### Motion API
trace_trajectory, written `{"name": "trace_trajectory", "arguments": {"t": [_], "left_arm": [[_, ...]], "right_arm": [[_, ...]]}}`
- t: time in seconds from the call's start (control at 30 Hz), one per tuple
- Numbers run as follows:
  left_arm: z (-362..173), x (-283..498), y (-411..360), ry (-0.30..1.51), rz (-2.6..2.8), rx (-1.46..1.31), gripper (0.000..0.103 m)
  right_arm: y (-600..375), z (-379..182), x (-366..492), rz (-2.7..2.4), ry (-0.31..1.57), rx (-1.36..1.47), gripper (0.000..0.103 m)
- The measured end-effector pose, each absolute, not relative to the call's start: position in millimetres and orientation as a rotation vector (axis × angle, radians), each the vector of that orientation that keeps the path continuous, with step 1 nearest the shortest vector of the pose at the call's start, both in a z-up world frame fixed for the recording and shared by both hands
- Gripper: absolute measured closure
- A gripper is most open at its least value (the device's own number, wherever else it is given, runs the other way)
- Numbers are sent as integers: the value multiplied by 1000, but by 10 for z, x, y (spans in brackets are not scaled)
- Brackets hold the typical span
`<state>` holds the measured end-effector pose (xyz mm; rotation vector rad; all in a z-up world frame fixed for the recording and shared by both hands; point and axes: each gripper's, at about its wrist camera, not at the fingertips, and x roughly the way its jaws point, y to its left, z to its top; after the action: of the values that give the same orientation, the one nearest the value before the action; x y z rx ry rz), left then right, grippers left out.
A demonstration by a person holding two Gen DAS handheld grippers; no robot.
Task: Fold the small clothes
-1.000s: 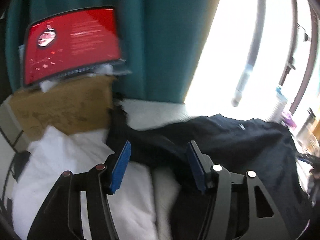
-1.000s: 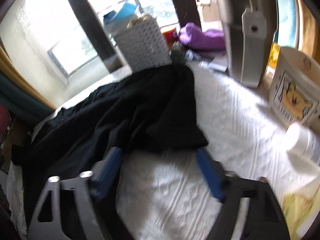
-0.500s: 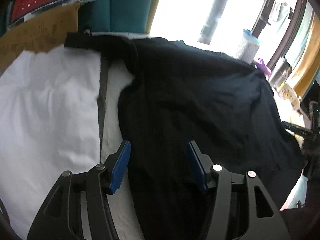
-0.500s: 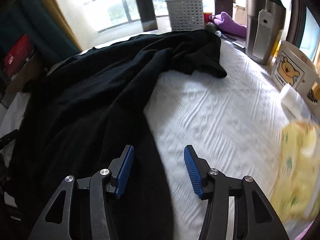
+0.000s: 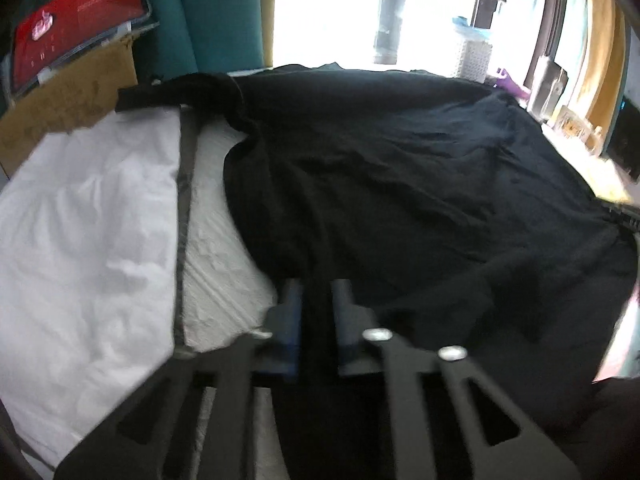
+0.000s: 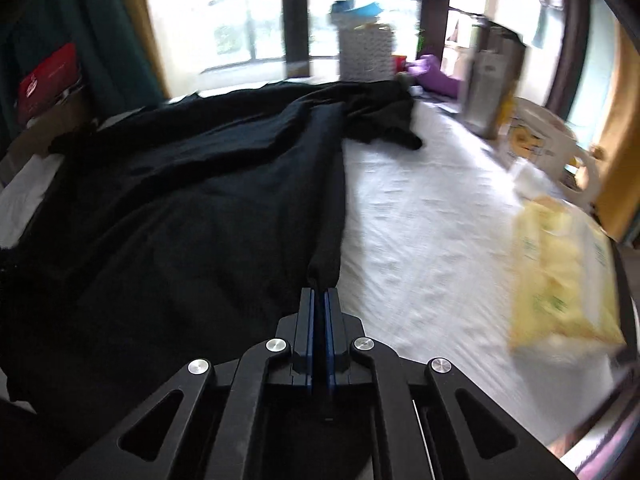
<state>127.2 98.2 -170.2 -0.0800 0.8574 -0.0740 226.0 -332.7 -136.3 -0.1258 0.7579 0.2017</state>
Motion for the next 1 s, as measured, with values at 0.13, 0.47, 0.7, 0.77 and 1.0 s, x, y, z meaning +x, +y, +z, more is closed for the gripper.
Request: {"name": "trace_trajectory", "arguments": {"t": [0.13,0.47,0.7,0.77,1.0], "left_arm": [[-1646,1216,1007,834,-100,-101,99],[-1672,1101,998,904,-91,-63,99],[-1661,950,1023,950,-97,-62,99],[-1629,949,1051,956,-90,-94,99],[-1374,1240,1248,868,-1,-134,80]], "right_arm": [[-3506,-1303,2050,166,748,-107,99],[-3558,-1468,1974,133,795,-96,99],[-3558,-1430,2056,158,831,-86,95],[-3567,-1393,2056,153,827,-78,87],[-3535,-1167,2186,191,770,-38,0]]}}
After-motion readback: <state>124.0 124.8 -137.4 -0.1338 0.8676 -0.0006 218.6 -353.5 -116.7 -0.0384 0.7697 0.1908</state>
